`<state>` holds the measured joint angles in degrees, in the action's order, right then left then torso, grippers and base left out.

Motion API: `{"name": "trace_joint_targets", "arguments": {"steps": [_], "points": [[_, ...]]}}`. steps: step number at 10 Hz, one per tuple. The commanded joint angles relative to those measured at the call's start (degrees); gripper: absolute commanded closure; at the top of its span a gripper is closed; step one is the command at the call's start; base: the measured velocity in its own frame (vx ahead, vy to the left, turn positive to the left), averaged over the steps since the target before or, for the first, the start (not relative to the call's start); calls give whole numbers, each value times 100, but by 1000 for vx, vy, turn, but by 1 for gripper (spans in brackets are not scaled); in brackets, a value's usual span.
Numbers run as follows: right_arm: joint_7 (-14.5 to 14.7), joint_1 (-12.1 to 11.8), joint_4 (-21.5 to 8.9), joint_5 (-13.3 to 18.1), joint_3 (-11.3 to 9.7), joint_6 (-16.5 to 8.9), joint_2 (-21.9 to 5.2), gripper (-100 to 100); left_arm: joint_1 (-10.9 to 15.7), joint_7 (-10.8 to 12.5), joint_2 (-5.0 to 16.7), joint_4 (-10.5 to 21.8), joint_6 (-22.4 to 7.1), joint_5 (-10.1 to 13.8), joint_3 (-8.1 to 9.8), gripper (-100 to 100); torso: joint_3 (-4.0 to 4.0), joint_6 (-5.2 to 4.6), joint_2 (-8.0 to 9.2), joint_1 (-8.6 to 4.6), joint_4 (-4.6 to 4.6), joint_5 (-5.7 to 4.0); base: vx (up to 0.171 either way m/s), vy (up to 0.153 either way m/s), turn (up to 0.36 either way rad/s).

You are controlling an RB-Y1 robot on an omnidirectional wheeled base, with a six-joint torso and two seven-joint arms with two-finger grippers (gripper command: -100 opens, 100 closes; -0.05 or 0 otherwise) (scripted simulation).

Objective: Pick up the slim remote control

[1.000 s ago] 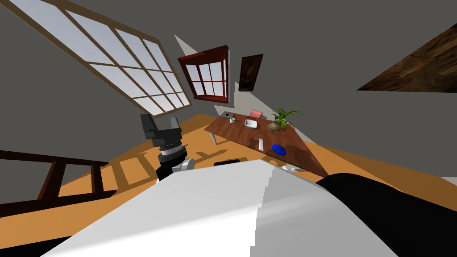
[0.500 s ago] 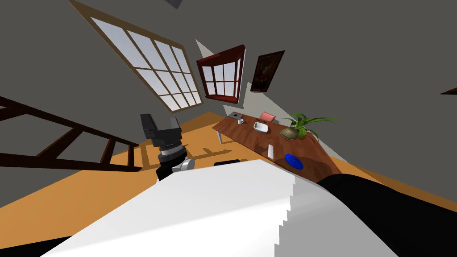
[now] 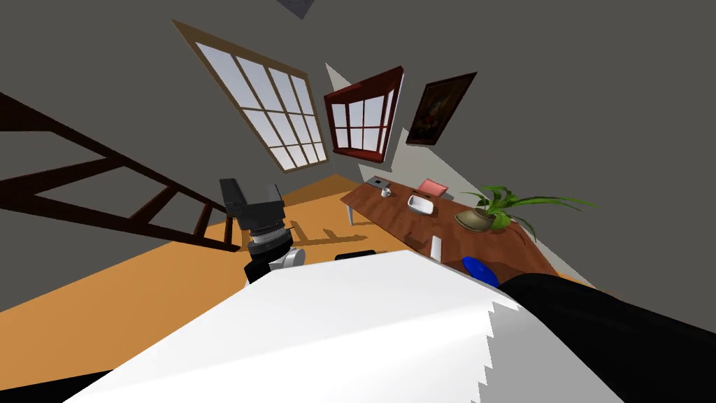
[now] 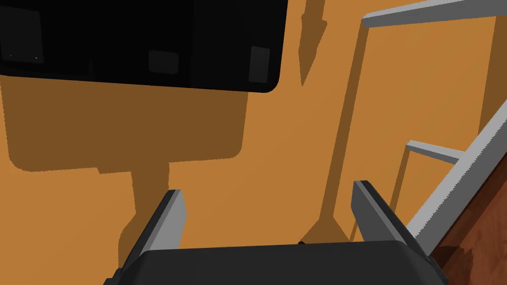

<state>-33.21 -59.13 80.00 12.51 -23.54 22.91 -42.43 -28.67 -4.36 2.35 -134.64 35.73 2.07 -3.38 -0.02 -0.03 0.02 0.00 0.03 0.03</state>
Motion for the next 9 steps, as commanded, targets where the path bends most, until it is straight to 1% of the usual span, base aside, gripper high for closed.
{"name": "trace_joint_targets", "arguments": {"steps": [1,2,3,4,6,7,8,9], "points": [[-70,-34,-158,70,-38,-22,-70,-100,0,0,0,0,0,0,0,0,0,0,0,0,0,0,34,14,226],[-205,-89,-356,207,-90,19,-239,-100,-1,0,0,0,0,0,1,0,1,-6,0,0,0,0,46,26,325],[-205,-89,-363,207,-90,19,-239,-100,0,0,0,0,0,0,0,0,3,-2,-5,3,-1,1,44,17,173],[-205,-89,-449,207,-90,19,-239,-100,-1,0,0,0,0,0,1,0,3,-7,-5,1,-1,-1,21,4,-14],[-465,-147,-931,487,-162,113,-546,-100,0,0,0,0,0,0,0,0,0,0,0,-2,0,0,43,11,387],[-465,-147,-1003,487,-162,113,-546,-100,-1,0,0,0,0,0,1,0,6,0,-10,-7,-2,0,56,-6,198],[-465,-147,-1003,487,-162,113,-546,-100,-2,0,0,0,0,0,1,0,6,-8,-10,-5,-2,-2,31,-2,-15],[-588,-150,-1149,629,-184,164,-683,-100,-2,0,0,0,0,0,1,0,2,-11,-2,-2,0,-2,33,6,281]]}}
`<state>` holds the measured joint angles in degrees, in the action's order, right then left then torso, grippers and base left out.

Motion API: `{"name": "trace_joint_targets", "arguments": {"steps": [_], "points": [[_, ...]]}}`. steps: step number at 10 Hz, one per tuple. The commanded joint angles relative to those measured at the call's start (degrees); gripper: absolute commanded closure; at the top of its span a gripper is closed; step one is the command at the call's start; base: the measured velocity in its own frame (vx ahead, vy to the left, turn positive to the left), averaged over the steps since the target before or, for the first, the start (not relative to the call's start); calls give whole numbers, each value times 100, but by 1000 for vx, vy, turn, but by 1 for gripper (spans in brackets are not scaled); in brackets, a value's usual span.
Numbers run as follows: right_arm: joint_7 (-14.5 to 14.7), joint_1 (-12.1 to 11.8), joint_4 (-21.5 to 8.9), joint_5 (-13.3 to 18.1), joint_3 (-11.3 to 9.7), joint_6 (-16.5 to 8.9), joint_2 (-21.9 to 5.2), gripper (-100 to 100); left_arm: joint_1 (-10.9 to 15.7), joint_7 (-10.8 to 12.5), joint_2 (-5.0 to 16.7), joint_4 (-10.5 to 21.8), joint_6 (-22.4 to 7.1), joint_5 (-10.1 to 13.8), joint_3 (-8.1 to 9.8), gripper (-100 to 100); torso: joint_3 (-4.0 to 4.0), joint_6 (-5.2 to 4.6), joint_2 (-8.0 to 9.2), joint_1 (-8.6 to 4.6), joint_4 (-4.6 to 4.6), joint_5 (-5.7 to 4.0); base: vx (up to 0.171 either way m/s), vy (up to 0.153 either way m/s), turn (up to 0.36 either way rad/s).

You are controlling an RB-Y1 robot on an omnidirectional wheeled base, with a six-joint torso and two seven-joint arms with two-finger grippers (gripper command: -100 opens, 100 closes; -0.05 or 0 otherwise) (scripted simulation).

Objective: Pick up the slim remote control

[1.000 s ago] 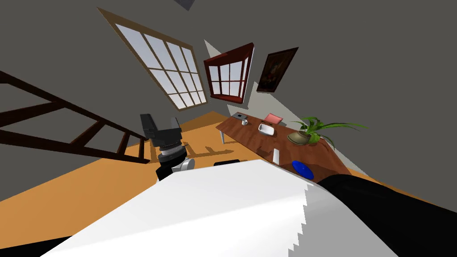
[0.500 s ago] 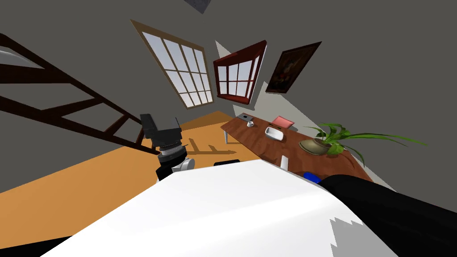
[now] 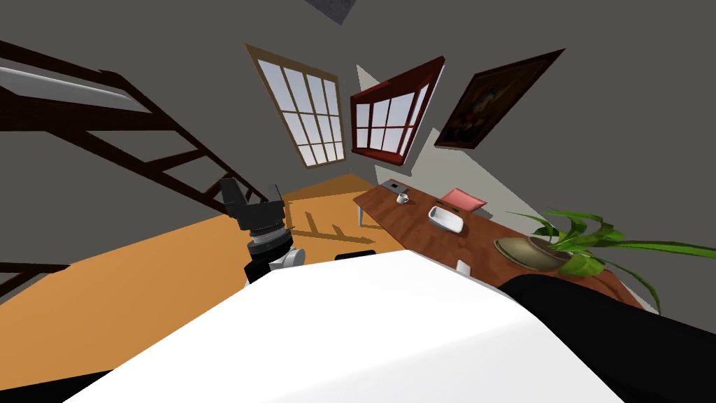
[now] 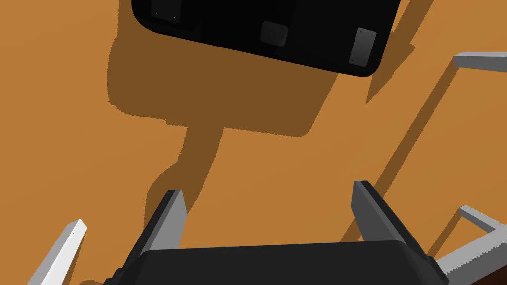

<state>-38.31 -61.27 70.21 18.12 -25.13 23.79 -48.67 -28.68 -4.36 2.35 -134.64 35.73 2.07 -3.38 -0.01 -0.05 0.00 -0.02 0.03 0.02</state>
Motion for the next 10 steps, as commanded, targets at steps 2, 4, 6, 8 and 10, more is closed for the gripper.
{"name": "trace_joint_targets", "arguments": {"steps": [2,4,6,8,10], "points": [[-196,79,-490,208,-39,129,-183,-100,-1,0,0,0,0,0,1,0,-1,-7,2,-2,0,-1,35,-5,218],[-309,111,-762,348,-44,183,-294,-100,0,0,0,0,0,0,0,0,6,1,-11,-11,-3,-1,58,-27,266],[-515,220,-1181,618,-35,291,-478,-100,-1,0,0,0,0,0,1,0,4,-3,-7,-11,-2,-3,50,-34,222],[-608,293,-1368,747,-22,344,-552,-100,-1,0,1,0,0,0,1,0,8,-1,-14,-23,-3,-5,50,-56,222],[-773,461,-1687,987,15,442,-664,-100,-1,0,1,0,0,0,1,0,1,-6,-1,-15,0,-5,18,-52,176]]}}
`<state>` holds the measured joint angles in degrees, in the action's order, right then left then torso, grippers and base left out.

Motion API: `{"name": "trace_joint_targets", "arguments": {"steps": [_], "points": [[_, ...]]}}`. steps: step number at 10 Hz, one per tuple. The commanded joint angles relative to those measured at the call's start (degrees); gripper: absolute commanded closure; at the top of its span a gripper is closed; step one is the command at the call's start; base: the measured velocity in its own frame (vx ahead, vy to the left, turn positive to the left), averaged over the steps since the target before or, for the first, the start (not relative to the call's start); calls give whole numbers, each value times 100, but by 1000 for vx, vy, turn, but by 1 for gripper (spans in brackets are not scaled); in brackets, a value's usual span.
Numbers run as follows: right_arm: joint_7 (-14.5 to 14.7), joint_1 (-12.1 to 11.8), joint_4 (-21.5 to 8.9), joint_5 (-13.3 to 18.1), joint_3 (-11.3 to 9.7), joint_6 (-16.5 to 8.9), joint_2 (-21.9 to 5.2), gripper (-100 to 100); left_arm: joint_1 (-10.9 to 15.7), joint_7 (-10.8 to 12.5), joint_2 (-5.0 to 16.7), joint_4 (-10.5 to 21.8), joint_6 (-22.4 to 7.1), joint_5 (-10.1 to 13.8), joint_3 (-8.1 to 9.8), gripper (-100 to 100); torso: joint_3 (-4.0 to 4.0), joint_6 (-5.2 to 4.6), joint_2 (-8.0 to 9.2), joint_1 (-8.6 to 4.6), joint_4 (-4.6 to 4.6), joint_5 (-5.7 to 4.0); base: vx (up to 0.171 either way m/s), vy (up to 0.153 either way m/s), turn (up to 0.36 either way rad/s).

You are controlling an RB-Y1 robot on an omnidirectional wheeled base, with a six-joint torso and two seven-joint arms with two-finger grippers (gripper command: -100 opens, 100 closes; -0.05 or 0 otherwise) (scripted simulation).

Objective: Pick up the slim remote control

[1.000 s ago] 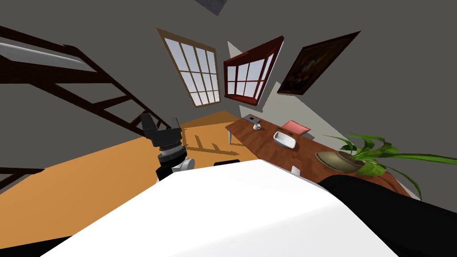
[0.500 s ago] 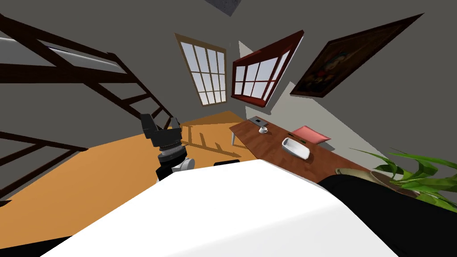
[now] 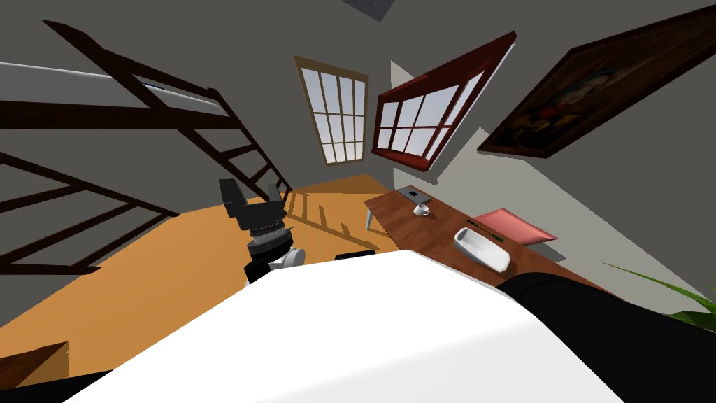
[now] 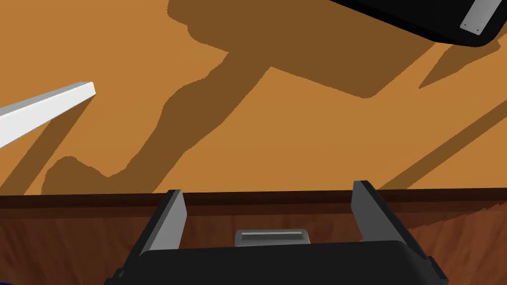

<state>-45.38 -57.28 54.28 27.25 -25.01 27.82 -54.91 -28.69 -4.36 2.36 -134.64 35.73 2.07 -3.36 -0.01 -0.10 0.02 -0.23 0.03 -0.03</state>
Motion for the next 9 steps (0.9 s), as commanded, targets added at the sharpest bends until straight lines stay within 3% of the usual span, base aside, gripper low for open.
{"name": "trace_joint_targets", "arguments": {"steps": [1,5,6,7,8,9], "points": [[-137,151,-249,184,25,83,-78,-100,0,0,0,0,0,0,0,0,0,0,0,0,0,0,5,-80,193],[-402,611,-793,633,134,242,-127,-100,0,0,1,0,0,0,1,0,-7,0,12,-27,3,-7,-20,-118,148],[-351,514,-699,554,127,223,-138,-100,0,0,1,0,0,0,1,0,-12,-4,21,-30,5,-8,-24,-63,29],[-364,523,-712,565,135,232,-142,0,0,0,0,0,0,0,1,0,-11,-8,18,-3,5,-4,-3,-13,-1],[-260,609,-824,555,81,154,32,-100,-1,0,0,0,0,0,0,0,-7,-8,12,17,3,1,5,-31,28],[-183,674,-910,549,40,96,162,-100,-1,0,0,0,0,0,0,0,-5,-8,8,16,3,1,21,-53,41]]}}
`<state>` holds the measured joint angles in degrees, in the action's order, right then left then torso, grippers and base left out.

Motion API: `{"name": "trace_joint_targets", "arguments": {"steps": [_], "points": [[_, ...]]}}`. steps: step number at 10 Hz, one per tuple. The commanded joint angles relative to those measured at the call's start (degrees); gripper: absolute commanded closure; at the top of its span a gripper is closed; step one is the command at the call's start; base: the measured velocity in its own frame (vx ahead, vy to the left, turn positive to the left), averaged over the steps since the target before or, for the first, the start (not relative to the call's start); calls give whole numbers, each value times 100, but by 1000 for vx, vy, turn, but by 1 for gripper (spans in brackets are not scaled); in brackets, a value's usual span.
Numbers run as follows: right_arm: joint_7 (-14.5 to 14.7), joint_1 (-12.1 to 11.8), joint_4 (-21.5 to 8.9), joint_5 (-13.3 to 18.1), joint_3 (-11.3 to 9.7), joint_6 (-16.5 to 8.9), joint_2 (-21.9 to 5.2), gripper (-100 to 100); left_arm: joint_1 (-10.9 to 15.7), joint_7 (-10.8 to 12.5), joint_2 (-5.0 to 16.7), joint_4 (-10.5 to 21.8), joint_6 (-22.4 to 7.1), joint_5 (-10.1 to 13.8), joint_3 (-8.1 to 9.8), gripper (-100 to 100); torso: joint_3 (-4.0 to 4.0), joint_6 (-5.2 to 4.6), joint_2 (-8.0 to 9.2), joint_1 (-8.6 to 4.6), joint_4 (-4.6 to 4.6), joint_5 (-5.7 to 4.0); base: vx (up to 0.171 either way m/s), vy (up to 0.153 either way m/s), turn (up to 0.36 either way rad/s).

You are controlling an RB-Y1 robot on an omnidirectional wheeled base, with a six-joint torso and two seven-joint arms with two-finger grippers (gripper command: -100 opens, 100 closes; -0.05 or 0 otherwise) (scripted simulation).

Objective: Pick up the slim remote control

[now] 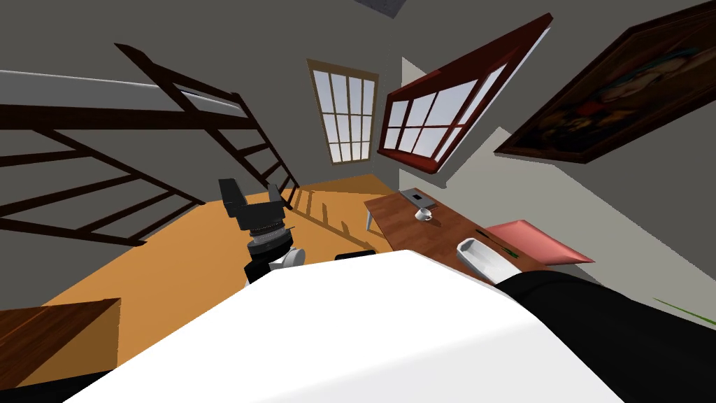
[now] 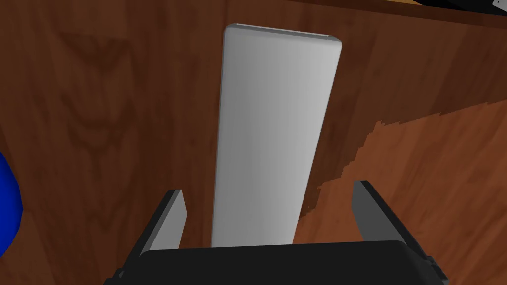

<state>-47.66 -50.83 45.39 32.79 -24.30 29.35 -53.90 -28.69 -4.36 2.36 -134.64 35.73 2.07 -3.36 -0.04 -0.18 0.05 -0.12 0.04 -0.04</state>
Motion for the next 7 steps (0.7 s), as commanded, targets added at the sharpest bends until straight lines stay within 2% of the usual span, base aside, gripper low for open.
{"name": "trace_joint_targets", "arguments": {"steps": [1,2,3,7], "points": [[123,93,-106,-11,-70,-115,191,-100,0,0,0,0,0,0,0,0,0,0,0,0,0,0,31,-66,23],[88,89,-121,-3,-44,-45,139,-100,0,0,0,0,0,0,0,0,3,1,-5,-6,-1,-2,14,-30,7],[106,100,-135,-3,-50,-55,153,100,0,0,0,0,0,0,0,0,2,1,-2,5,-1,2,1,-7,-5],[98,95,-137,-6,-48,-55,152,100,0,0,0,0,0,0,0,0,-2,5,4,17,2,3,0,0,0]]}}
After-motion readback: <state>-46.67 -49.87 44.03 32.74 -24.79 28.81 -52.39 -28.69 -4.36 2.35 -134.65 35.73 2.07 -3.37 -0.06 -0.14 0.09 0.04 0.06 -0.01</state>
